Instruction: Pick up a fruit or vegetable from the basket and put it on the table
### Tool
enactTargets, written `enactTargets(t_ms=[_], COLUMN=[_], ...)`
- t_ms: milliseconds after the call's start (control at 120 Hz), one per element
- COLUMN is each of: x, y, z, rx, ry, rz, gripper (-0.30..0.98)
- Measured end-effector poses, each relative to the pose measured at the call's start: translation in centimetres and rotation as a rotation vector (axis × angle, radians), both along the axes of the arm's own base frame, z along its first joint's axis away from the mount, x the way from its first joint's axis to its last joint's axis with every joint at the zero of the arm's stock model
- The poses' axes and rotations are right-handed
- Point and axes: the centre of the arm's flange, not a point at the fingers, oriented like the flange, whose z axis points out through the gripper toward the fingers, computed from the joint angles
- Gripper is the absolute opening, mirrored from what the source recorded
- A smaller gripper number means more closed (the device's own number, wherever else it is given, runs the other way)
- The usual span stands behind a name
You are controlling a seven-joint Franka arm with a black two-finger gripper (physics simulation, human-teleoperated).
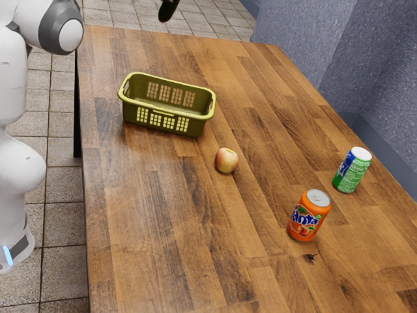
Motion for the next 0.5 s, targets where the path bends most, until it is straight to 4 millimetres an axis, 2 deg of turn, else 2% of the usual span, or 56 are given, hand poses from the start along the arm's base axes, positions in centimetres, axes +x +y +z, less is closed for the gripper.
enactTargets(t_ms=[142, 367, 392, 433, 483, 500], x=[-0.6, -0.6, -1.0, -1.7, -2.2, -1.9], y=[-0.4, -0.5, -1.3, -4.0, -8.0, -10.0], z=[1.1, 0.5, 0.2, 1.3, 2.7, 3.1], rx=[0.033, 0.041, 0.029, 0.006, -0.027, -0.046], ry=[-0.009, 0.011, 0.014, -0.02, -0.023, -0.019], rz=[-0.026, -0.069, -0.076, -0.1, -0.103, -0.109], gripper=[0.58, 0.66, 0.67, 0.67, 0.68, 0.68])
